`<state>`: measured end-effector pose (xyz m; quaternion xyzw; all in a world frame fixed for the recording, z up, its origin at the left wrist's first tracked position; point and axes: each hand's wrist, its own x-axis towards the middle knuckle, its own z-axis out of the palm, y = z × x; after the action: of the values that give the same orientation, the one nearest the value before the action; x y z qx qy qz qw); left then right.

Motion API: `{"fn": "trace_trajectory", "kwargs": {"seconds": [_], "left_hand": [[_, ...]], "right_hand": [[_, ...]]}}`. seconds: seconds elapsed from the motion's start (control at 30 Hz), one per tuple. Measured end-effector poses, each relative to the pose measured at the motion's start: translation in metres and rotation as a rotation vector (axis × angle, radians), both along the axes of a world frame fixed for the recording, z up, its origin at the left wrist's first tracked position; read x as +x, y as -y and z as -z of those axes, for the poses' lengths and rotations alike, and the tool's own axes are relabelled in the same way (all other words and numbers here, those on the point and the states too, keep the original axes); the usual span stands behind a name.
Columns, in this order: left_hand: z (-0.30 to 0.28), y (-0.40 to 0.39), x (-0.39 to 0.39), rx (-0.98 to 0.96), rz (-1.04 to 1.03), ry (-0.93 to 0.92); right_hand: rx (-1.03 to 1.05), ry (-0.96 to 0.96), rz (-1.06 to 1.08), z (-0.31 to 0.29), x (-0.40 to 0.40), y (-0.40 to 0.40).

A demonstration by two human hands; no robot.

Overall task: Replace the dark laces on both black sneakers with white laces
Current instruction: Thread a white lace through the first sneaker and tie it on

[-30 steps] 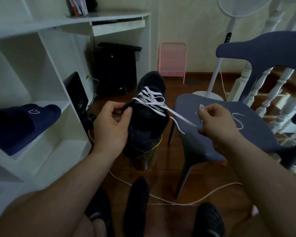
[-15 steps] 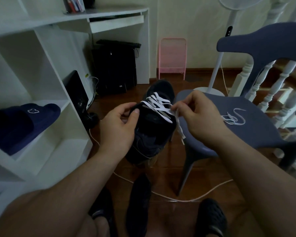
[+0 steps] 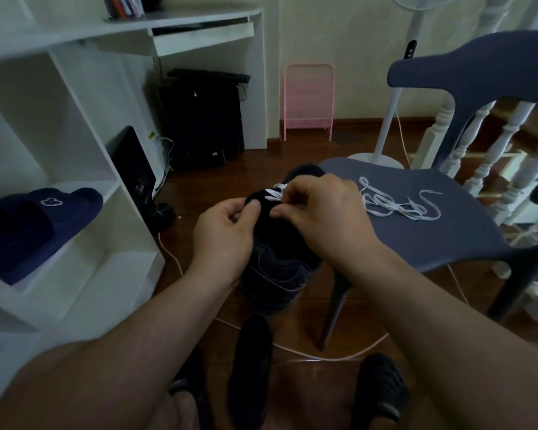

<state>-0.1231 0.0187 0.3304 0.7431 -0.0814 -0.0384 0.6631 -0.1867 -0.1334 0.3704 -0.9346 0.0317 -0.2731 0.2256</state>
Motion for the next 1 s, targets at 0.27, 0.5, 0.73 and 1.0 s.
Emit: {"fn": "trace_trajectory", "kwargs": {"seconds": [0.27, 0.5, 0.73, 1.0], "left_hand": [[-0.007, 0.007, -0.007, -0.153, 0.029, -0.31], [-0.008, 0.006, -0.008, -0.29, 0.21, -0.61], [-0.011, 0.002, -0.004, -0.344, 0.38, -0.543], [-0.015, -0.001, -0.018, -0.074, 0.273, -0.143]], "right_hand": [[-0.015, -0.108, -0.006, 0.001, 0.0, 0.002], [-0.036, -0.16, -0.009, 0.002, 0.002, 0.005], [0.04, -0.169, -0.017, 0.004, 0.003, 0.011], [0.074, -0.191, -0.006, 0.009, -0.001, 0.014]]}}
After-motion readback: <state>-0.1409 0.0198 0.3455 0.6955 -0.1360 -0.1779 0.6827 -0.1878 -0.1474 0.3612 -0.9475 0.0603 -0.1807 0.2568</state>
